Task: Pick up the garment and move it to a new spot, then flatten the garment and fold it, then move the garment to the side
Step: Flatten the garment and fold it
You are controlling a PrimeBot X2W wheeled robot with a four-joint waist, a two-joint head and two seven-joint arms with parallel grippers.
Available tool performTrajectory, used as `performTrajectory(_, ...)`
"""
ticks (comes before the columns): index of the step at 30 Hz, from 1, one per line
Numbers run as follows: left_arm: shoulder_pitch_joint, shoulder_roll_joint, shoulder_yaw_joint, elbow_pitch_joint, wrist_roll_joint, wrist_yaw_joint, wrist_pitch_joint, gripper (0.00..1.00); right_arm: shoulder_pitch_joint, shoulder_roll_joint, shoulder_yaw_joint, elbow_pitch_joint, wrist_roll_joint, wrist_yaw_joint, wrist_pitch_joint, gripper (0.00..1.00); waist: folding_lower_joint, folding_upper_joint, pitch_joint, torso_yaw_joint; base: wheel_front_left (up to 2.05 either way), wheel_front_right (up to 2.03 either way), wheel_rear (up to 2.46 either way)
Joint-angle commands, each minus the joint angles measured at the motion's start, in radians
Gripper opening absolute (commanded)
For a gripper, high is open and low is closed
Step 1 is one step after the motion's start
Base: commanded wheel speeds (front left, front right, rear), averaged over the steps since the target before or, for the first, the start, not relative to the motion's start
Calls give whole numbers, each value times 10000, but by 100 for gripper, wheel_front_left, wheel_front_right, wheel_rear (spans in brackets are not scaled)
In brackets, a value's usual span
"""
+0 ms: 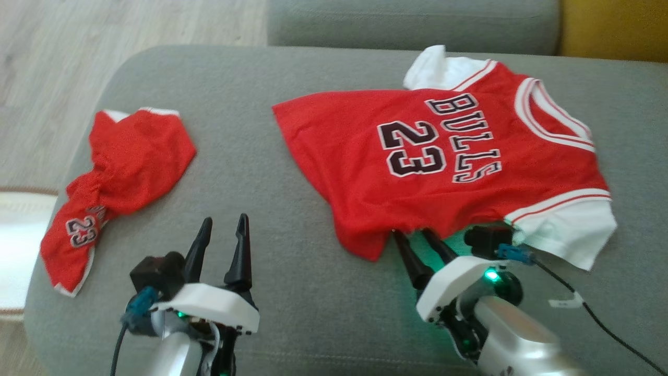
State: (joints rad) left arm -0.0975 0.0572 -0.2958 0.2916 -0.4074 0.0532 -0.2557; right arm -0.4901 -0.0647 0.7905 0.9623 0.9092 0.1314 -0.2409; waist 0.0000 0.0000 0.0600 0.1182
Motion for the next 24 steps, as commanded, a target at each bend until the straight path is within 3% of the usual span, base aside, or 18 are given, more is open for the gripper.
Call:
performTrajectory(1,-185,6,348,-327,70,34,-60,100,-305,145,-58,-71,-190,-7,-166,100,0,0,-176,-213,0,0,0)
performTrajectory(5,-28,-4,331,-399,91,102,-61,100,-349,145,-923,394,-965,-7,-201,100,0,0,-441,-614,0,0,0)
performTrajectory(11,161,-25,230,-569,40,219,-61,100,31,145,-3540,318,-3224,-7,-206,100,0,0,-716,-1078,0,0,0)
performTrajectory(14,265,-38,79,-620,-78,234,-61,100,665,145,-5226,-501,-4791,-7,-206,100,0,0,-776,-1209,0,0,0)
performTrajectory(17,343,-50,-147,-612,-260,229,-47,100,1617,145,-6407,-1765,-5588,-7,-207,100,0,0,-765,-1308,0,0,0)
performTrajectory(24,256,-65,-777,-468,-776,201,72,100,2832,145,-7011,-3838,-5988,-7,-60,100,0,0,-638,-1606,0,0,0)
